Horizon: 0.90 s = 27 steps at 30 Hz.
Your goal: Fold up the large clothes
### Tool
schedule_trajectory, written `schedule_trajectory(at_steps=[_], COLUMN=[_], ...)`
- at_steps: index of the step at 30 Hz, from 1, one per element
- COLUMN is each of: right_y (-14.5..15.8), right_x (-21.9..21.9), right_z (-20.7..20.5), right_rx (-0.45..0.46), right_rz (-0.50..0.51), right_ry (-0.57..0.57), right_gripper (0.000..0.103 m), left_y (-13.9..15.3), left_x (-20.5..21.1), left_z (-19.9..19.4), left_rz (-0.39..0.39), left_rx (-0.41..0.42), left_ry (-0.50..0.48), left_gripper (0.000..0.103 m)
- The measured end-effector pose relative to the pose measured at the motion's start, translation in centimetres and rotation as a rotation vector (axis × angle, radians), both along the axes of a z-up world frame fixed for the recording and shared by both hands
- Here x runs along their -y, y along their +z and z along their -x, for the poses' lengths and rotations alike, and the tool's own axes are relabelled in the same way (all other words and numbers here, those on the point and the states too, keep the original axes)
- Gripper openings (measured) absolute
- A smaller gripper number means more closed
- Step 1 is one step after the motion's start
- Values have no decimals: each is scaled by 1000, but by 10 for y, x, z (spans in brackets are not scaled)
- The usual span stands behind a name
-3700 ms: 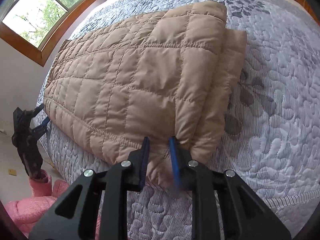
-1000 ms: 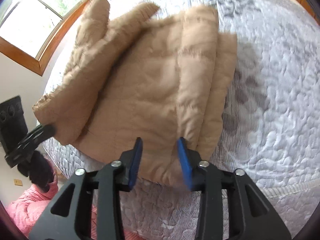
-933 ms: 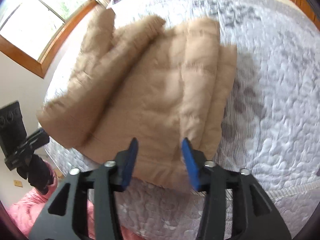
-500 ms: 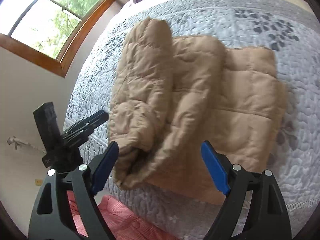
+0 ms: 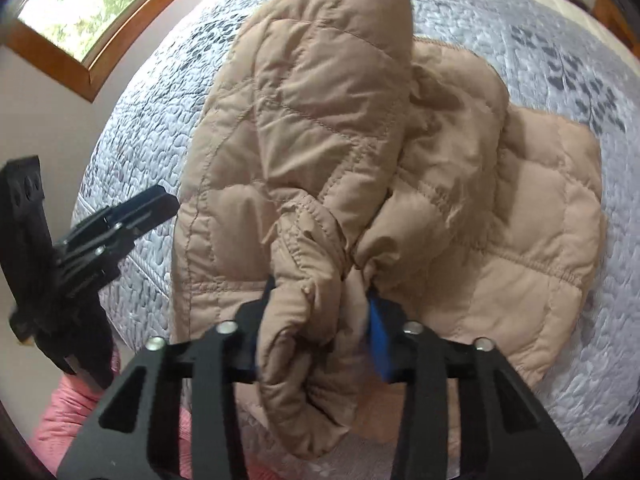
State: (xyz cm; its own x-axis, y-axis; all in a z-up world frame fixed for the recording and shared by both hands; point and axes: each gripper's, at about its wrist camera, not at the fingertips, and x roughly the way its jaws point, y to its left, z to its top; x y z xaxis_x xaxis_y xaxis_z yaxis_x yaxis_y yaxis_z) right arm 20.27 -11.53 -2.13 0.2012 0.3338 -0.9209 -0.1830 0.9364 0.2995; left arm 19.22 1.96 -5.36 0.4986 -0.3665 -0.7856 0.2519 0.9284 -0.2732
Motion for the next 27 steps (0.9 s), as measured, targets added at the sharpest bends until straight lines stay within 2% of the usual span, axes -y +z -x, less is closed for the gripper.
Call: schedule_trajectory(at_steps=[2, 6, 9, 12, 15, 18, 27], right_y=[7, 55, 80, 88, 78, 55, -14], right_x=[3, 21, 43, 68, 88, 111, 148], right_z=[1, 25, 49, 63, 71, 77, 95], right_rx=[29, 183, 262, 289, 273, 230, 150], right_rz=[-15, -36, -40, -46, -61, -106, -208], right_ry=[18, 34, 4, -44, -101, -149, -246], right_gripper=[21, 18, 18, 18, 19, 19, 23], left_y=[4, 17, 28, 35, 34, 27, -1], left_x=[-6, -12, -3, 21, 48, 76, 118], left_z=[-1, 2, 9, 17, 21, 24, 29], left_rz=[12, 61, 81, 79, 69, 42, -28], left_rx=[10, 47, 81, 114, 115, 109, 80], left_ry=[19, 25, -13, -82, -154, -209, -291], left_gripper=[42, 42, 42, 42, 42, 42, 43])
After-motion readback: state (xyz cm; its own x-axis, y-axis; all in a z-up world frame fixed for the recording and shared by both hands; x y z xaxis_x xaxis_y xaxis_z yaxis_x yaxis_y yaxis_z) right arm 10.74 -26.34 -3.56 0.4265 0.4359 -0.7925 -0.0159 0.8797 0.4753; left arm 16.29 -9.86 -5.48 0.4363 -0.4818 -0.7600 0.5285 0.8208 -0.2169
